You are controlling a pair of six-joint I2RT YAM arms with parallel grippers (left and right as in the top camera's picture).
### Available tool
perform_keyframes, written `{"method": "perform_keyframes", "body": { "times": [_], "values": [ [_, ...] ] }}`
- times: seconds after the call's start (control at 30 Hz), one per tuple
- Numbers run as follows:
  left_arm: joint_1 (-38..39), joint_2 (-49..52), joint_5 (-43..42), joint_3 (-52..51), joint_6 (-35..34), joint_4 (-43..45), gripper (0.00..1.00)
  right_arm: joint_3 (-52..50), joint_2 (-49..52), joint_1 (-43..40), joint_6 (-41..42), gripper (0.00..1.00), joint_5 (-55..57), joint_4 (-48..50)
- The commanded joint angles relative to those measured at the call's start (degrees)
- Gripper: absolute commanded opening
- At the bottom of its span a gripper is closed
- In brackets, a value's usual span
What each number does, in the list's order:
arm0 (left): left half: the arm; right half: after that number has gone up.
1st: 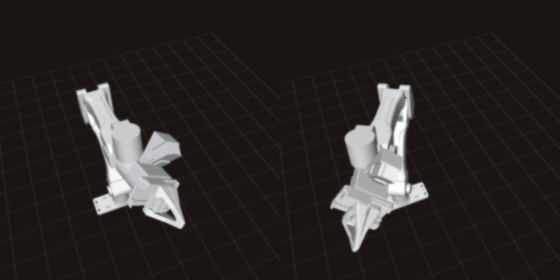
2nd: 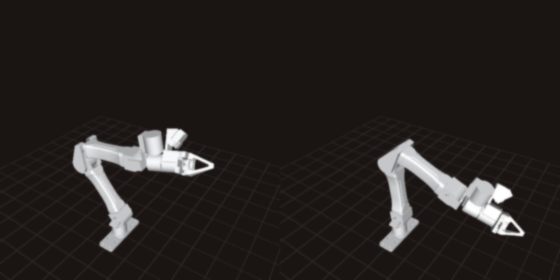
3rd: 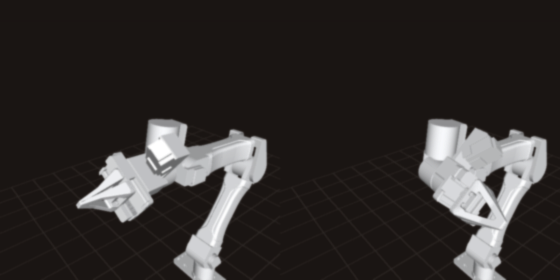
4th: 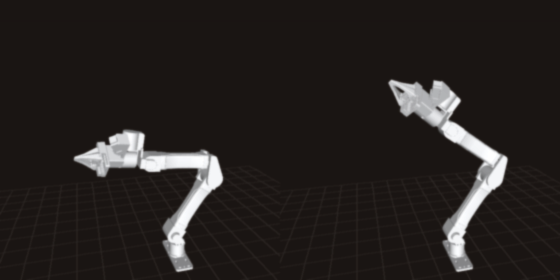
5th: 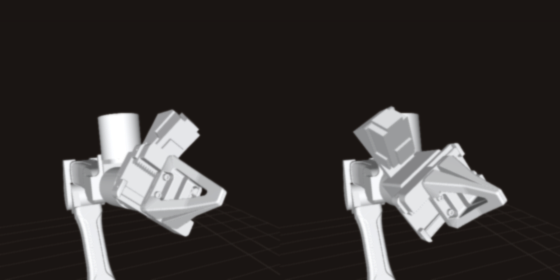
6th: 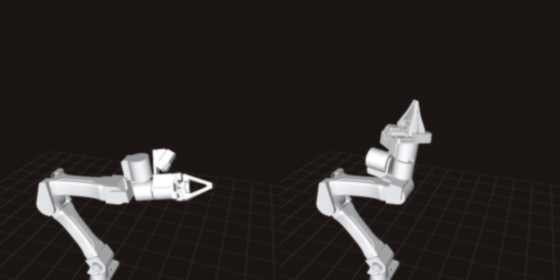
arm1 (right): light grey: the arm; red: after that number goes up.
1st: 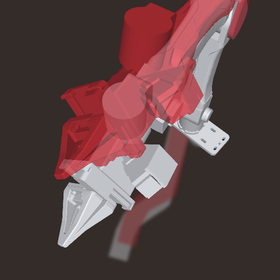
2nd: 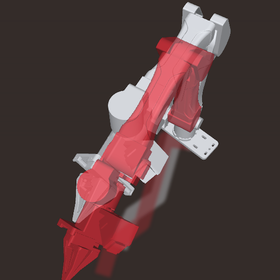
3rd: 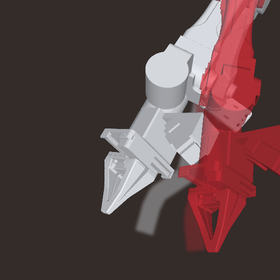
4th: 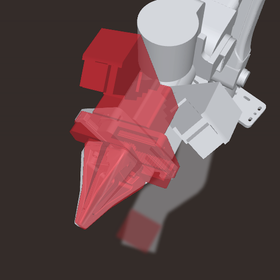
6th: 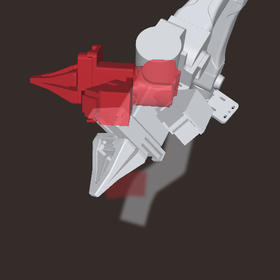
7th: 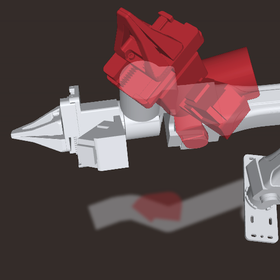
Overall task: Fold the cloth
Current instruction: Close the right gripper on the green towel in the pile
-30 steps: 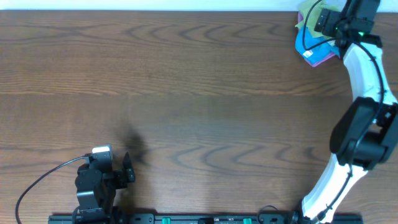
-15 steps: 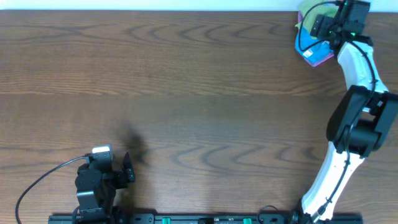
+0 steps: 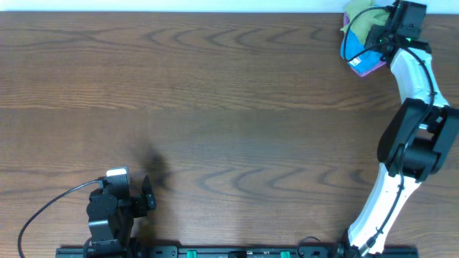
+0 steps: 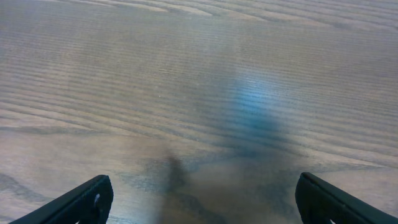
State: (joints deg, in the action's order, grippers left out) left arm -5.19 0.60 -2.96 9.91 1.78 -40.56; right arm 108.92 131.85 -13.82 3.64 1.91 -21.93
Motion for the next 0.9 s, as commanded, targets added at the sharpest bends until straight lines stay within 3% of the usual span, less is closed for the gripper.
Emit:
{"method": "perform_keyframes", "body": {
  "times": [0.0, 0.2, 0.23, 0.27, 0.3, 0.47, 0.6, 0.87],
  "values": [
    [0.0, -0.3, 0.4, -0.7, 0.6, -1.4, 0.95, 1.0, -2.9, -0.3, -1.2, 0.01, 0.0, -0.8],
    [0.0, -0.3, 0.4, -0.7, 0.6, -1.4, 0.95, 1.0, -10.8, 0.2, -1.5, 0.01, 0.0, -2.4],
    [0.0, -0.3, 0.4, -0.7, 0.6, -1.4, 0.95, 1.0, -11.7, 0.2, -1.6, 0.2, 0.1, -2.3],
    [0.0, -0.3, 0.4, -0.7, 0.6, -1.4, 0.95, 1.0, -11.8, 0.2, -1.6, 0.45, 0.0, -2.6],
    [0.0, -0.3, 0.4, -0.7, 0.6, -1.4, 0.95, 1.0, -11.8, 0.2, -1.6, 0.59, 0.0, -3.2],
    [0.0, -0.3, 0.4, -0.7, 0.6, -1.4, 0.95, 1.0, -8.8, 0.2, -2.0, 0.78, 0.0, -1.5],
    [0.0, -0.3, 0.4, -0.7, 0.6, -1.4, 0.95, 1.0, -5.2, -0.1, -2.0, 0.88, 0.0, -0.9],
    [0.0, -0.3, 0.4, -0.7, 0.6, -1.4, 0.95, 1.0, 0.6, -0.2, -2.0, 0.91, -0.4, 3.0]
  ]
}}
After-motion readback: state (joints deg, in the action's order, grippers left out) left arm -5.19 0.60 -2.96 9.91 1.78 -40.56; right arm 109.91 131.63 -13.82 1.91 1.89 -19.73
